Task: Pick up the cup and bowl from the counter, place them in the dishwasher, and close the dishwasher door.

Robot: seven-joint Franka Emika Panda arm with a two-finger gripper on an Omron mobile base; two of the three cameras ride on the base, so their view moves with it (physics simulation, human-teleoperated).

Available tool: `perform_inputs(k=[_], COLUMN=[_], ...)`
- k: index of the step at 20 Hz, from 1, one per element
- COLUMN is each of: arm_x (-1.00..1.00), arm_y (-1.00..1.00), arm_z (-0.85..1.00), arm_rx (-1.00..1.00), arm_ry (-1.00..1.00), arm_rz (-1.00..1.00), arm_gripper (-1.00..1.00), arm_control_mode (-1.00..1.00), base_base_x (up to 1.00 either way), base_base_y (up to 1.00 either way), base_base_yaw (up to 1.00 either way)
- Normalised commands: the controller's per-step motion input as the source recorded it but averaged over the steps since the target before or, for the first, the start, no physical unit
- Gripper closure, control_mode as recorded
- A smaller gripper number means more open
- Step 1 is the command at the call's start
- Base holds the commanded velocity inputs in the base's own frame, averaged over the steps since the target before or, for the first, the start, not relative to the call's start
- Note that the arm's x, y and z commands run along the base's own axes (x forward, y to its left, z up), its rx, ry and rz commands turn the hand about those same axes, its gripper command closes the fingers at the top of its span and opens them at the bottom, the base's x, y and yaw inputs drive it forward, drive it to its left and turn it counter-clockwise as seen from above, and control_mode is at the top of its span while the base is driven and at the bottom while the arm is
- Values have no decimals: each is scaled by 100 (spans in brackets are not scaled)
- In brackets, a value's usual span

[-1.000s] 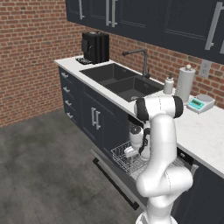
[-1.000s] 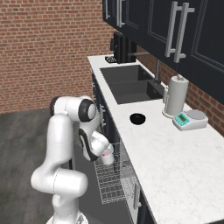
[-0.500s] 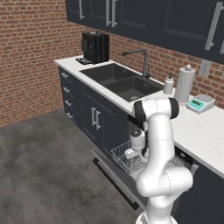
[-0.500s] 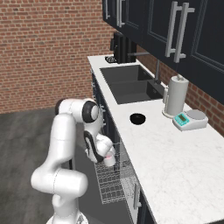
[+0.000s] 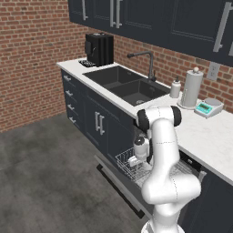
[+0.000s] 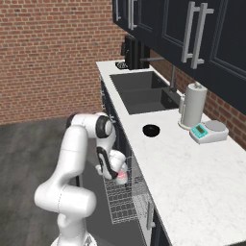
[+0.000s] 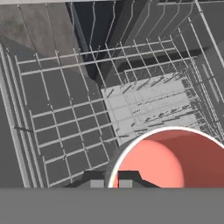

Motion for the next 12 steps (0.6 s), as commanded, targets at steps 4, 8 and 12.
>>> perform_inputs(k=[4, 8, 12], arm_x=[28, 14, -2], arm_y=[0, 0, -5], arm_z=[-24, -9, 4], arm_rx=[0, 0, 0], arm_ry=[0, 0, -2], arm_rz=[0, 0, 0], arm_gripper=[-100, -100, -100], arm_control_mode=[-100, -100, -100], base_base_x=[0, 0, 0], base_base_y=[0, 0, 0], base_base_yaw=[0, 0, 0])
